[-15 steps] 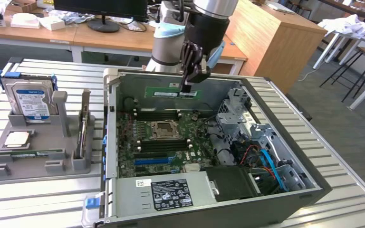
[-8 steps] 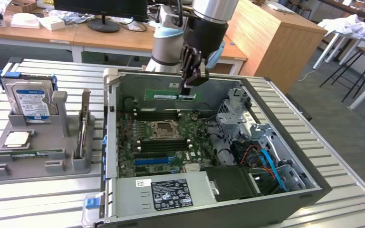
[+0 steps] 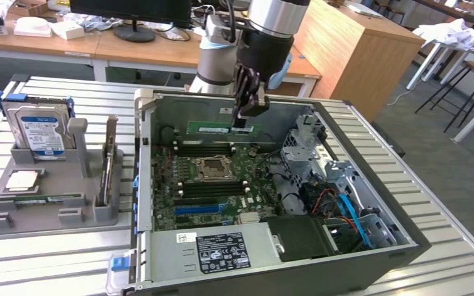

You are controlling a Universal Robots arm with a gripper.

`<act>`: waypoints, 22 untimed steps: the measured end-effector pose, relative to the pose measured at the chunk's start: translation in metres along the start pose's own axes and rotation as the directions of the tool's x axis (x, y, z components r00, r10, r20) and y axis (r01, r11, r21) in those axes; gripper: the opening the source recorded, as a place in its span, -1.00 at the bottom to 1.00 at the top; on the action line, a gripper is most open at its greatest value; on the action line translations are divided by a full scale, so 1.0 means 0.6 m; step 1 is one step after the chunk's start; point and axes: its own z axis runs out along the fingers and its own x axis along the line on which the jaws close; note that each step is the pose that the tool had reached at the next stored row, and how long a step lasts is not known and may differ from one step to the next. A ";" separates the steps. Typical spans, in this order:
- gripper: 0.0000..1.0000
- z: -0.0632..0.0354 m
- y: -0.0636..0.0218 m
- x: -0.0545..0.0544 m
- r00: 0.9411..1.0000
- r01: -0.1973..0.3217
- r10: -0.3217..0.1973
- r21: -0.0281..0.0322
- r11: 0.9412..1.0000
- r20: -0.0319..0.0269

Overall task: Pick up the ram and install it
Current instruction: 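Pick up the ram and move it above insertion slot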

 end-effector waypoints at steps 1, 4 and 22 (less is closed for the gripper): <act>-0.77 0.002 0.000 0.000 1.000 0.000 0.000 0.000 1.000 0.000; -0.77 0.009 0.000 0.000 1.000 0.000 0.000 0.000 1.000 0.000; -0.77 0.045 -0.002 0.001 1.000 0.000 0.000 0.000 1.000 0.000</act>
